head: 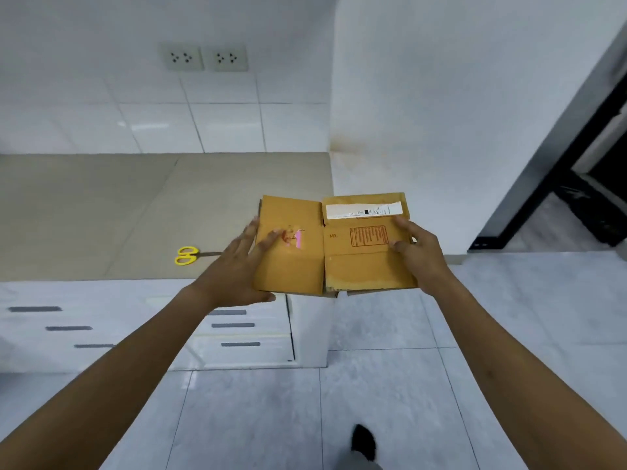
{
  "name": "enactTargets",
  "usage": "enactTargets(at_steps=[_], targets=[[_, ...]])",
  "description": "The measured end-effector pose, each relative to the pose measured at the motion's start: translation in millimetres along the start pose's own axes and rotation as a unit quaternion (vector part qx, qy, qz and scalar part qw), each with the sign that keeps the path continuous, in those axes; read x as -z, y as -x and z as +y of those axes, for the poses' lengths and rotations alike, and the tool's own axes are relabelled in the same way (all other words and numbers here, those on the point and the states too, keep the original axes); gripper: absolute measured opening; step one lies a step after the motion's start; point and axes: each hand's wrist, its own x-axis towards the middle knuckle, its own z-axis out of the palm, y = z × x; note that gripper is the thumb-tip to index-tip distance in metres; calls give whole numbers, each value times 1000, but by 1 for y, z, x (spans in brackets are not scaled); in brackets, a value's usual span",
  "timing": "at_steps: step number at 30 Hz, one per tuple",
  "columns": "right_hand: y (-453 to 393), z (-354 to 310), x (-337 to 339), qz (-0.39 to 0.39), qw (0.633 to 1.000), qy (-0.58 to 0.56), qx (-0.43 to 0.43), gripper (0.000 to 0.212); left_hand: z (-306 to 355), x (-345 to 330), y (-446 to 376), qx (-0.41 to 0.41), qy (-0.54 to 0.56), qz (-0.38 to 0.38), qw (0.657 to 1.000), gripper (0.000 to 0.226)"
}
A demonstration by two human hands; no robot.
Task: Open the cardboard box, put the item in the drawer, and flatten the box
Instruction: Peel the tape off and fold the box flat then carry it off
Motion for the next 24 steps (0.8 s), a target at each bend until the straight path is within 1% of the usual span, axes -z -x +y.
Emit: enactTargets(at_steps=[4, 8, 11, 14, 16, 18, 19, 20, 21, 22, 23, 24], targets=[[10, 22, 53, 25, 999, -31, -26, 47, 47, -19, -17, -85, -51, 3, 995, 107], [8, 44, 113, 39, 997, -39, -46, 45, 105, -38, -44, -116, -155, 29, 981, 96], [3, 62, 162, 47, 997, -30, -52, 45, 149, -52, -68, -128, -162, 39, 978, 87], [-5, 84, 208, 66, 996, -26, -49, 44, 191, -69, -92, -132, -146, 27, 980, 83], [-13, 100, 244, 72, 996, -24, -38, 44, 225, -85, -112, -150, -147, 23, 977, 78], [-21, 117, 275, 75, 997, -20, -31, 44, 254, -96, -127, -159, -131, 11, 978, 79], [-26, 125, 291, 77, 996, -20, -27, 45, 266, -103, -135, -147, -106, 2, 983, 87], [-31, 132, 307, 77, 997, -19, -22, 45, 277, -109, -142, -116, -69, -11, 991, 94], [-36, 138, 321, 77, 997, -16, -18, 45, 286, -116, -148, -71, -16, -26, 997, 96], [-41, 143, 332, 78, 997, -13, -14, 45, 294, -119, -154, -19, 52, -22, 998, 96], [-46, 148, 343, 77, 997, -8, -13, 44, 303, -121, -165, 45, 134, -7, 990, 96], [-51, 151, 353, 74, 997, -4, -12, 43, 310, -124, -178, 119, 225, 10, 967, 101]])
